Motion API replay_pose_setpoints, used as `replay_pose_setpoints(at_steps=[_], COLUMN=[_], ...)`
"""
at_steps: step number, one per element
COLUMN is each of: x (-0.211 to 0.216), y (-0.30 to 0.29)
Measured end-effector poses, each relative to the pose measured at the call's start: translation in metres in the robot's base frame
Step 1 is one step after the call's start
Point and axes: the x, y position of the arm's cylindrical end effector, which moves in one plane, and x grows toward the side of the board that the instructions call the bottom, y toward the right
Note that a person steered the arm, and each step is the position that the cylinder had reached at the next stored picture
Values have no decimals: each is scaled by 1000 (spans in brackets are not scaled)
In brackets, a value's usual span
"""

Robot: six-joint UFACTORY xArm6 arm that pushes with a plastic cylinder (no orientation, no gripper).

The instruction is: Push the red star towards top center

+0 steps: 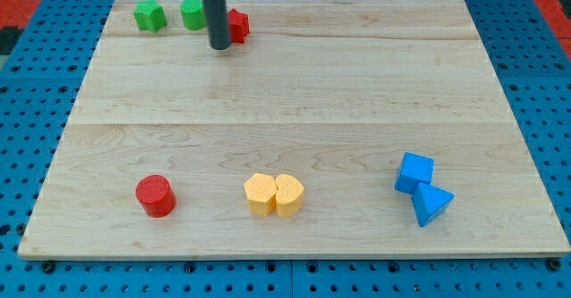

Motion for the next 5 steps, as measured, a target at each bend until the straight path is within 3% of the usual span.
replay_pose_setpoints(at_steps=[5], x=[-42], y=[51])
